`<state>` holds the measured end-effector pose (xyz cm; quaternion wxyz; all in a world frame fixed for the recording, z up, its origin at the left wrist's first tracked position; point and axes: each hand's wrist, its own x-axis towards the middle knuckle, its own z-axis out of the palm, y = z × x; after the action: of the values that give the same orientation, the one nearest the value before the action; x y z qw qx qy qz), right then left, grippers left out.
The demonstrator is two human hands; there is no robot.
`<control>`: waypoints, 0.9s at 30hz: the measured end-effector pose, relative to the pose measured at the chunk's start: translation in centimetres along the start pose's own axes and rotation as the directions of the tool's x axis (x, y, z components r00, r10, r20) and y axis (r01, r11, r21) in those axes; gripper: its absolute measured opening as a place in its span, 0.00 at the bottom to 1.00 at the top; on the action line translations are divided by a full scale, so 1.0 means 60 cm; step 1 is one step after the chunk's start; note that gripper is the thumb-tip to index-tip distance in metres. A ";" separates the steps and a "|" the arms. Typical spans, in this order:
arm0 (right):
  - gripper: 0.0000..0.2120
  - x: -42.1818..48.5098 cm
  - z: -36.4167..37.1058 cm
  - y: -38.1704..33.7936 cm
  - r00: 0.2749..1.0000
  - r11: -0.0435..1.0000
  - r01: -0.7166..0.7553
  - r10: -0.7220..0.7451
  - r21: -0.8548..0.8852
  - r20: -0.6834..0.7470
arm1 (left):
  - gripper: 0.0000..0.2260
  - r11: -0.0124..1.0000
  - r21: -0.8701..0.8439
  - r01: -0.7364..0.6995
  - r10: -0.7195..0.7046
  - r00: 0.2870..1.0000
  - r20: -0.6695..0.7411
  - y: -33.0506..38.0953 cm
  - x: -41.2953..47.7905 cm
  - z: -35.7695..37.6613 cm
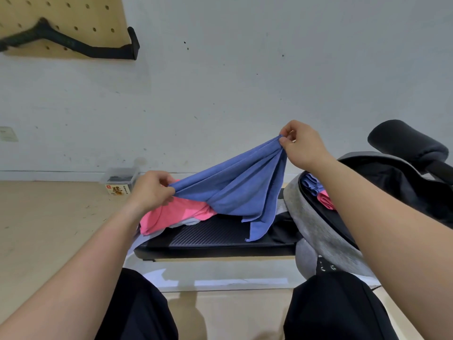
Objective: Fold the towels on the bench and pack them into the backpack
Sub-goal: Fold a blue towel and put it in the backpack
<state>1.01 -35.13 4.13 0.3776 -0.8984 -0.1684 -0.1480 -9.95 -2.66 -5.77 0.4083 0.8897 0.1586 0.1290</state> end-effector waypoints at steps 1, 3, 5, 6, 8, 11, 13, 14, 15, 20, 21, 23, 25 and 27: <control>0.04 -0.001 0.000 0.004 1.000 1.000 -0.011 0.011 -0.006 -0.005 | 0.09 0.992 -0.123 0.029 -0.028 1.000 0.010 0.002 -0.001 0.000; 0.05 -0.001 -0.001 0.013 0.999 0.999 -0.040 0.040 -0.009 -0.020 | 0.11 0.945 -0.325 0.046 -0.057 0.998 -0.023 0.009 -0.005 -0.001; 0.04 0.000 -0.001 0.021 0.997 0.997 -0.075 0.075 -0.004 -0.034 | 0.13 0.927 -0.375 -0.005 -0.032 0.995 -0.093 0.018 -0.006 -0.001; 0.04 0.000 -0.001 0.025 0.995 0.996 -0.092 0.092 0.000 -0.041 | 0.14 0.935 -0.353 -0.047 0.008 0.994 -0.111 0.023 -0.007 0.001; 0.04 0.000 -0.002 0.029 0.991 0.992 -0.121 0.122 0.016 -0.059 | 0.15 0.951 -0.283 -0.125 0.100 0.990 -0.100 0.030 -0.007 0.005; 0.04 0.000 -0.008 0.031 0.985 0.988 -0.151 0.154 0.041 -0.081 | 0.18 0.973 -0.143 -0.184 0.178 0.983 -0.053 0.028 -0.009 0.007; 0.04 0.000 -0.010 0.032 0.983 0.986 -0.164 0.167 0.044 -0.077 | 0.20 0.980 -0.042 -0.195 0.193 0.980 -0.054 0.029 -0.013 0.009; 0.04 0.000 -0.010 0.034 0.983 0.985 -0.167 0.170 0.044 -0.072 | 0.19 0.978 0.013 -0.207 0.208 0.976 -0.064 0.033 -0.017 0.011; 0.04 0.000 -0.011 0.035 0.983 0.985 -0.169 0.172 0.039 -0.070 | 0.16 0.973 0.057 -0.224 0.228 0.971 -0.067 0.036 -0.020 0.013; 0.04 0.000 -0.013 0.040 0.981 0.983 -0.180 0.181 0.023 -0.070 | 0.11 0.914 0.196 -0.354 0.344 0.935 0.086 0.028 -0.024 0.016; 0.04 0.000 -0.013 0.040 0.981 0.983 -0.183 0.184 0.026 -0.066 | 0.09 0.893 0.228 -0.387 0.379 0.922 0.082 0.027 -0.024 0.015; 0.04 -0.002 -0.012 0.042 0.980 0.982 -0.187 0.188 0.016 -0.066 | 0.07 0.860 0.263 -0.437 0.444 0.895 0.036 0.031 -0.023 0.013; 0.04 -0.002 -0.014 0.045 0.977 0.981 -0.196 0.196 0.005 -0.080 | 0.06 0.859 0.240 -0.453 0.471 0.882 -0.020 0.038 -0.021 0.011; 0.04 -0.002 -0.016 0.047 0.973 0.977 -0.213 0.214 0.024 -0.089 | 0.06 0.887 0.188 -0.421 0.442 0.893 -0.083 0.047 -0.017 0.010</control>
<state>1.91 -37.72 2.96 0.4049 -0.9010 -0.0548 -0.1460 -10.17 -5.18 -4.07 0.2835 0.9237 -0.0084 0.2576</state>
